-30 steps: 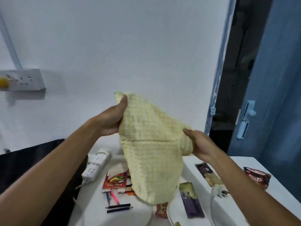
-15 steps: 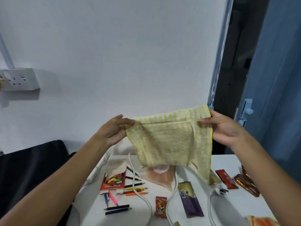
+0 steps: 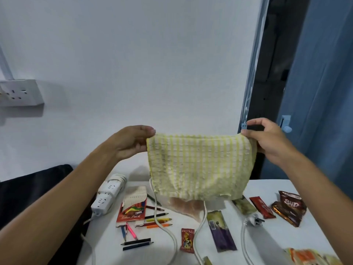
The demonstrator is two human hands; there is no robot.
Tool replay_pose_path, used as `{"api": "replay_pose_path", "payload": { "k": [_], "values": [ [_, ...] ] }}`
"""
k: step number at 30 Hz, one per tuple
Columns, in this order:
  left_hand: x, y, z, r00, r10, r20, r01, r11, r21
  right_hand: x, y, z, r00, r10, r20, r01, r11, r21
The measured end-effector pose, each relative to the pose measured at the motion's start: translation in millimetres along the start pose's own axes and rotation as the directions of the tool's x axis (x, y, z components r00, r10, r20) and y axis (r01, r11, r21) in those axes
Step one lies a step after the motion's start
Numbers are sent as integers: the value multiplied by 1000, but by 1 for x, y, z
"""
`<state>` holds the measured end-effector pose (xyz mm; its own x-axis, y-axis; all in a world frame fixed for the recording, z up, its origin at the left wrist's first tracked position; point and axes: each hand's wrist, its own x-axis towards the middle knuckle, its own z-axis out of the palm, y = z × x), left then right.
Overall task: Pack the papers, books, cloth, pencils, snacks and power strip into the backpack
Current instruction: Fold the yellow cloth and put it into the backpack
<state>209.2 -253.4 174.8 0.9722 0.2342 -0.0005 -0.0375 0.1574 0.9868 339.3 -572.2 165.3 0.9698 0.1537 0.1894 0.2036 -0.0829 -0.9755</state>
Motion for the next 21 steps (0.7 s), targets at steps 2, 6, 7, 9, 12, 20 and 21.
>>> {"api": "replay_pose_path", "payload": {
  "k": [2,6,7,9,12,20,21],
  "values": [
    [-2,1,-3,999,29,28,-30,999,28,-1,-2,-4,997,3,76,-13,991,135],
    [-6,2,-7,985,169,-25,-157,953,260,-6,-7,-11,972,5,234,-58,975,217],
    [-8,4,-6,973,228,-43,-201,922,331,-8,-9,-12,970,0,244,-45,983,178],
    [-9,7,-8,937,346,-43,-283,827,485,-10,-10,-12,977,-28,209,22,999,31],
    [-8,12,-14,910,413,30,-303,616,727,-14,-10,-10,979,-142,149,172,961,-214],
    [0,1,0,797,585,-148,-487,769,413,-21,-12,4,969,-244,-40,247,953,176],
    [2,-1,9,757,613,-227,-519,774,361,-23,-13,11,949,-278,-151,305,931,201]
  ]
}}
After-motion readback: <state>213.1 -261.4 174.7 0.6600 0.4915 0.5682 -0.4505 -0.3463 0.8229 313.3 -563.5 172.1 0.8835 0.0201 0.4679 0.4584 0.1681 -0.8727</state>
